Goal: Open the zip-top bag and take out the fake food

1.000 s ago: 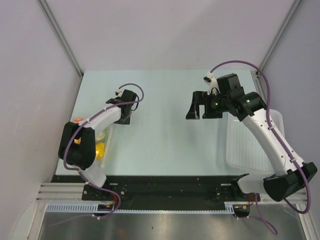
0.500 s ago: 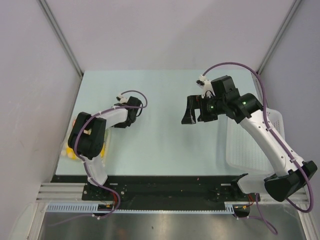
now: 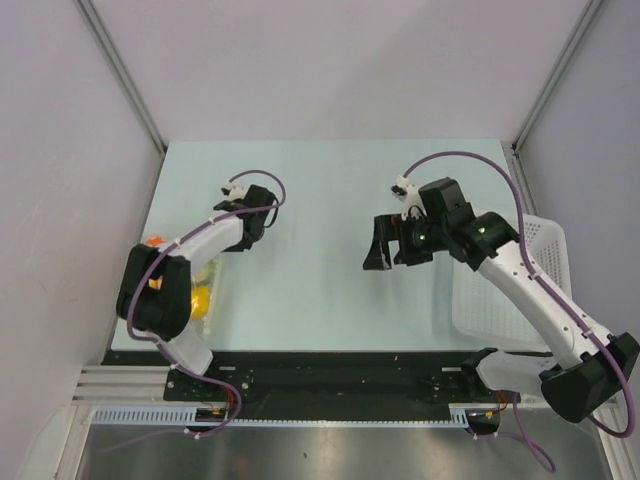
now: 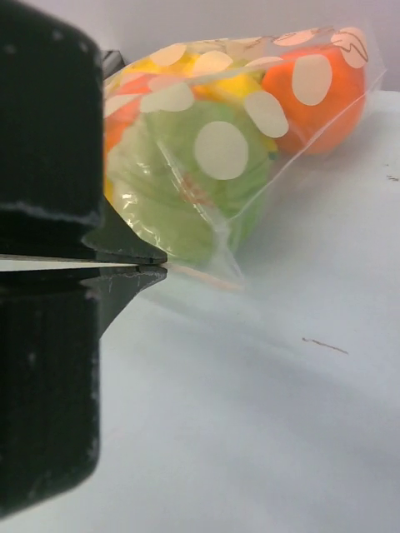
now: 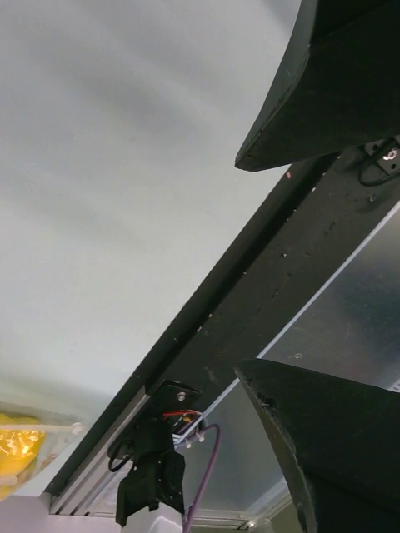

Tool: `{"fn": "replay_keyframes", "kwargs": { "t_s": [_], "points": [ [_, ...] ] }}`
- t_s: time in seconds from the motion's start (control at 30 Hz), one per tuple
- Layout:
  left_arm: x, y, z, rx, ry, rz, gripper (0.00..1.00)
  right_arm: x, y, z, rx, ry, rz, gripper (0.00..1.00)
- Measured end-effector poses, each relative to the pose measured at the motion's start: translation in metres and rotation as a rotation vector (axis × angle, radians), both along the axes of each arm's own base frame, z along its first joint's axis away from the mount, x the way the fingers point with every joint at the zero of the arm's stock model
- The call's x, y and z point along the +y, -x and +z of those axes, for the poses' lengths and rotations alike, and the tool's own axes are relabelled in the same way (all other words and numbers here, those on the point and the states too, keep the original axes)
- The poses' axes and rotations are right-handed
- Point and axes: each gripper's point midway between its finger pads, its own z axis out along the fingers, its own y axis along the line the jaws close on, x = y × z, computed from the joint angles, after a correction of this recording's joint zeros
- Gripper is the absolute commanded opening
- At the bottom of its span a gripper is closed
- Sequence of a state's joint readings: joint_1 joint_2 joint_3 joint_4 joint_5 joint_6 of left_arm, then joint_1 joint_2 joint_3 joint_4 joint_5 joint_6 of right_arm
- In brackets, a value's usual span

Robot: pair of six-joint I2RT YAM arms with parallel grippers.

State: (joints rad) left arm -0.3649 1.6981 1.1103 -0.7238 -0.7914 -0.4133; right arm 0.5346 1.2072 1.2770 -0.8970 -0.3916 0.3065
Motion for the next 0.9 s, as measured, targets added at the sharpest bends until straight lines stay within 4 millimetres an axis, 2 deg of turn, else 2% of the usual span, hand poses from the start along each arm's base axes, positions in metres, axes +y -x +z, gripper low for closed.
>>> {"fn": "replay_keyframes", "kwargs": {
  "t_s": [0.17, 0.23, 0.37, 0.67, 0.9],
  "points": [
    [-0.019, 0.001, 0.052, -0.104, 0.175, 0.0, 0.0, 0.014, 0.009, -0.031, 0.021, 0.001, 0.036, 1.0],
    [-0.029, 0.003, 0.075, -0.148, 0.26, -0.005, 0.0, 0.023, 0.009, -0.036, 0.014, -0.004, 0.055, 1.0],
    [-0.047, 0.007, 0.104, -0.194, 0.395, -0.013, 0.0, 0.05, 0.005, -0.038, -0.038, -0.036, 0.114, 1.0],
    [-0.086, 0.021, 0.142, -0.216, 0.677, 0.034, 0.0, 0.106, 0.001, -0.058, -0.114, -0.096, 0.244, 1.0],
    [-0.106, 0.018, 0.172, -0.27, 0.847, 0.079, 0.0, 0.142, 0.0, -0.067, -0.166, -0.146, 0.325, 1.0]
  ]
}}
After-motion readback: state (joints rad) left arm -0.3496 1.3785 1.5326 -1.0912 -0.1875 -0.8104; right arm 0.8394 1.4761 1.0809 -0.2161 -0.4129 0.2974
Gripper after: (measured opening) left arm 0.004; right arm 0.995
